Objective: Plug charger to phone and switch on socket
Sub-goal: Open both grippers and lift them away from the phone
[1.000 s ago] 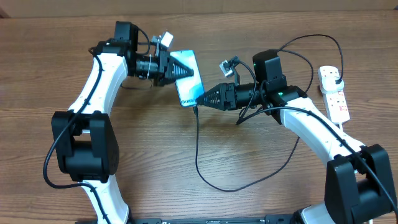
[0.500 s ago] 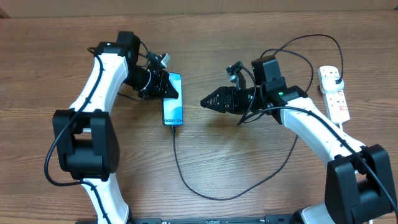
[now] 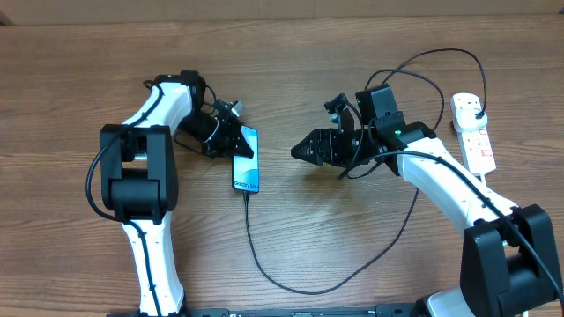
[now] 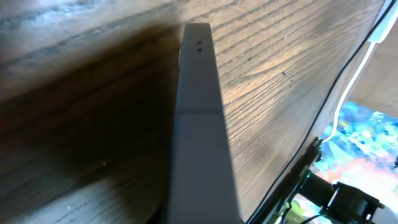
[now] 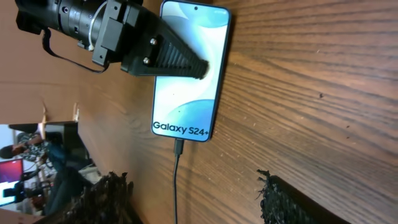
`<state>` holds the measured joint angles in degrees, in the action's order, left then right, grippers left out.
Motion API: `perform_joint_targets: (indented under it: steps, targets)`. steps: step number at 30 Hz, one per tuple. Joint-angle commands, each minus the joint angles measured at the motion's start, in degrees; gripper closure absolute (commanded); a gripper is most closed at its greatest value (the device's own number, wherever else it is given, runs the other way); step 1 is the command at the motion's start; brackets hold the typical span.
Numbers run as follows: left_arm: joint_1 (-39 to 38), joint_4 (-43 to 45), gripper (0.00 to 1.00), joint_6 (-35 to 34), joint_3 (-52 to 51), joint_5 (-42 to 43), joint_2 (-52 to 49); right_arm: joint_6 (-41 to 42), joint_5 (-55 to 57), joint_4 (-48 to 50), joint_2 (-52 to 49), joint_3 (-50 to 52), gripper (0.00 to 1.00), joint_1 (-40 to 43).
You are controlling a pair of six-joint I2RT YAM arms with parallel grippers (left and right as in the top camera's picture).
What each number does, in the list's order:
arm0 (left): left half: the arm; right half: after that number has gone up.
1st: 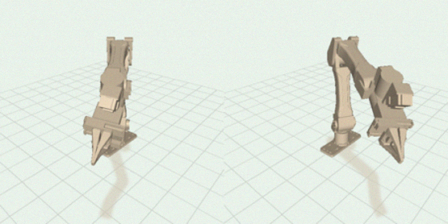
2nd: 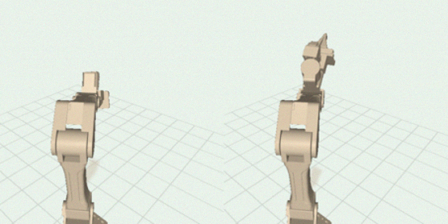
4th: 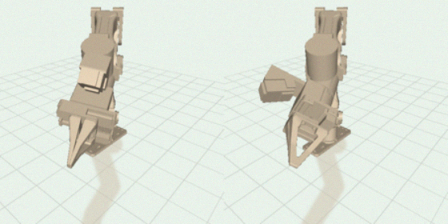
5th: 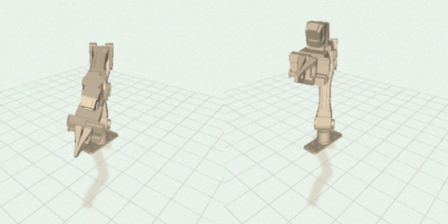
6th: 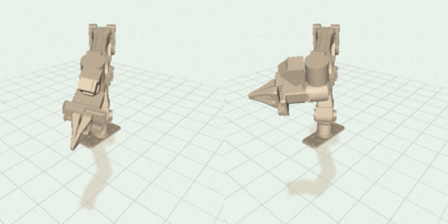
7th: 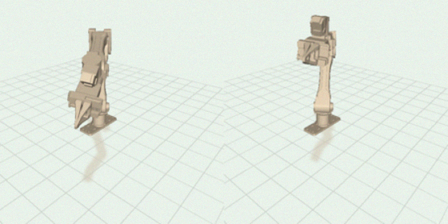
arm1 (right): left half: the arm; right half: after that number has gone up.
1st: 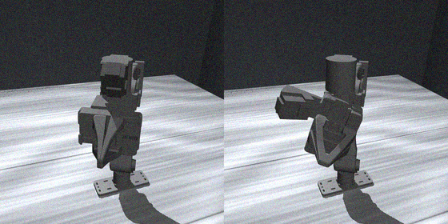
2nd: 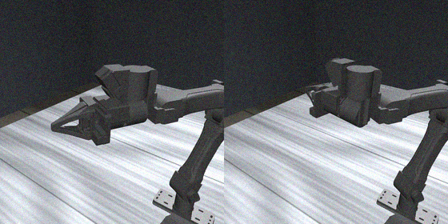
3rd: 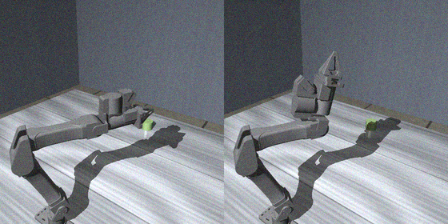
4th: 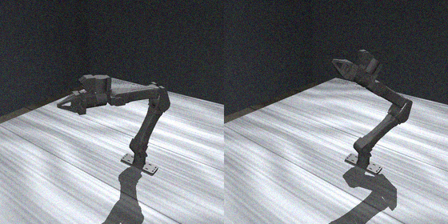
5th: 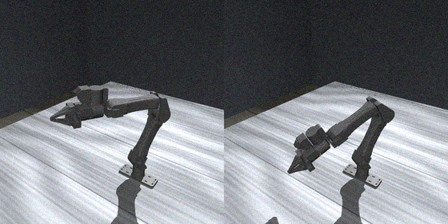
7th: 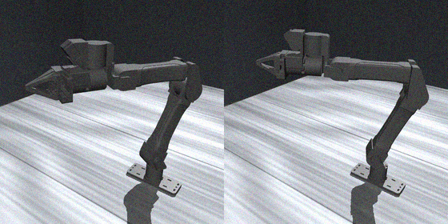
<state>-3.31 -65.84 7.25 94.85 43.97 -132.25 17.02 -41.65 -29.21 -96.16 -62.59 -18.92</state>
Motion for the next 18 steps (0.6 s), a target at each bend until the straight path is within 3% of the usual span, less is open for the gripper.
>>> perform_joint_targets:
  steps: [1,7,11,14,18]
  targets:
    - [0.3,1.2,0.96,1.4,0.1,0.0,-1.6,-0.8,2.9,0.3,0.7,-1.1,0.28,-1.1]
    - [0.3,1.8,0.93,1.3,0.1,-0.9,-1.6,-0.8,4.4,0.4,0.7,-1.1,0.28,-2.3]
    - [0.3,1.8,0.84,1.3,0.1,-1.1,-1.6,-0.8,4.7,0.4,0.7,-1.1,0.27,-2.4]
    - [0.3,1.7,0.70,1.3,0.1,-1.1,-1.6,-0.8,4.7,0.3,0.7,-1.1,0.27,-2.4]
    - [0.3,1.7,0.63,1.3,0.1,-3.4,-1.6,-0.8,4.7,0.3,0.7,-1.1,0.27,-2.4]
